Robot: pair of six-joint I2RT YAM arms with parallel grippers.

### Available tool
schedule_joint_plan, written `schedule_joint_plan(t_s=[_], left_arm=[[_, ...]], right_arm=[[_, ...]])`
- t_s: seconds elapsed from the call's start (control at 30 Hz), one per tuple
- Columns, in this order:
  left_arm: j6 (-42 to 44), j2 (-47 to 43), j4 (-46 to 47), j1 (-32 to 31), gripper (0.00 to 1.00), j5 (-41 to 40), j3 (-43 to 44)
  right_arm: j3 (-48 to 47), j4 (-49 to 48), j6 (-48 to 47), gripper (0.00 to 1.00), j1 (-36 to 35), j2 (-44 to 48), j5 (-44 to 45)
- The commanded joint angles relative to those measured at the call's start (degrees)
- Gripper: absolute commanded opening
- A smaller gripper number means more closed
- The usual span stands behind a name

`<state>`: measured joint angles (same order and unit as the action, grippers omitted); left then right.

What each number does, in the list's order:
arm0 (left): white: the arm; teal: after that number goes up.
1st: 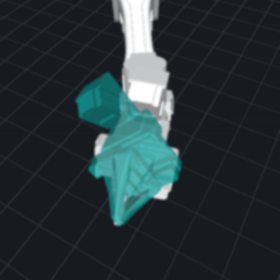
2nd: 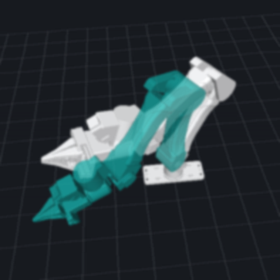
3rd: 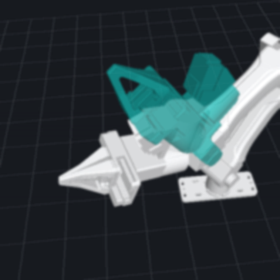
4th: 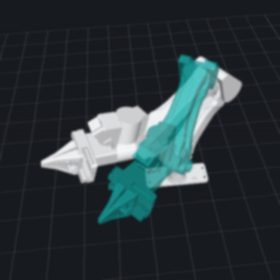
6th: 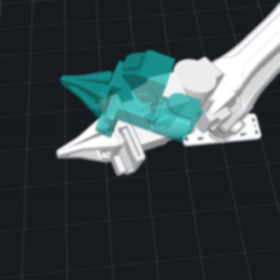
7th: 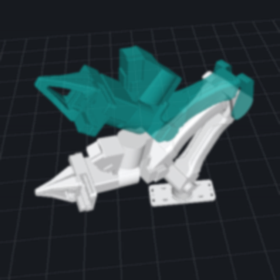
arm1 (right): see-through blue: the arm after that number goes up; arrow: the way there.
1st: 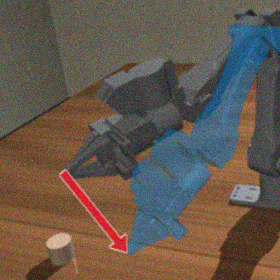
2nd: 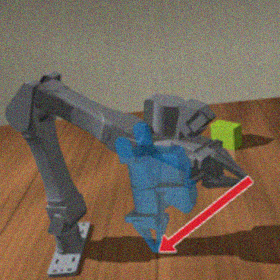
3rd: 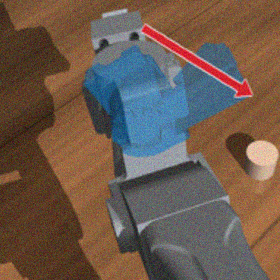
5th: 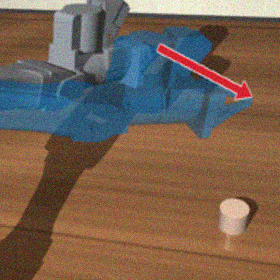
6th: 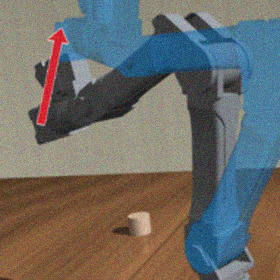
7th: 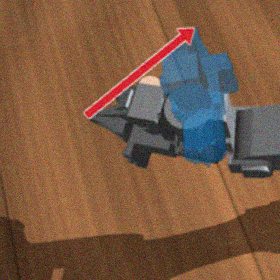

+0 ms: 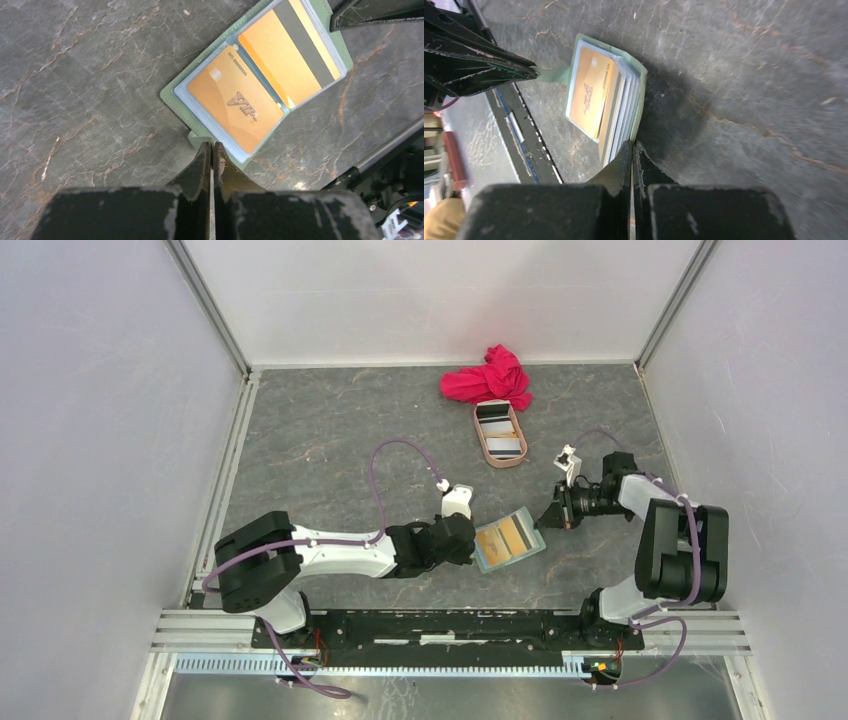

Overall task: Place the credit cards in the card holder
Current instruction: Close the card holder at the center of the board.

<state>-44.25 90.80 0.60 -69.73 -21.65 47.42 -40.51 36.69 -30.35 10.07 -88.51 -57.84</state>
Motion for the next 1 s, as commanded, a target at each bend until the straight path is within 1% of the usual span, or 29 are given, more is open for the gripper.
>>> schedule_joint_plan(t_s=[0.0,0.2,0.3,0.47,0.6,0.73,0.97], left_arm=[[-2.1,-0.5,6.5,1.2,0.02,2.6,0.6],[-3.0,1.6,8.6,1.5,0.02,3.5,0.9],[-4.2,2.4,9.8,1.9,0.02,4.0,0.0],[-5.3,4.0,10.6,2.7,0.02,4.4,-0.7],[-5.8,4.4,10.9,3.2,0.02,4.0,-1.7],[-6.2,4.1,10.9,3.8,0.02,3.7,-2.9],[-6.9,3.6,10.9,4.3,0.02,3.0,-4.6]], right_arm=[[-4.6,2.4,-2.3,0.0,1.1,4.8,1.2],[-10.1,6.8,-3.3,0.0,0.9,7.7,4.8],[-10.9,7.4,-2.8,0.0,-0.7,8.8,7.5],[-8.6,3.2,1.0,0.0,-7.5,11.2,14.0],[-7.5,0.4,3.3,0.0,-14.5,13.6,18.9],[-7.4,0.5,4.0,0.0,-19.9,13.9,19.3],[-7.0,0.2,6.3,0.01,-26.8,12.7,16.5]])
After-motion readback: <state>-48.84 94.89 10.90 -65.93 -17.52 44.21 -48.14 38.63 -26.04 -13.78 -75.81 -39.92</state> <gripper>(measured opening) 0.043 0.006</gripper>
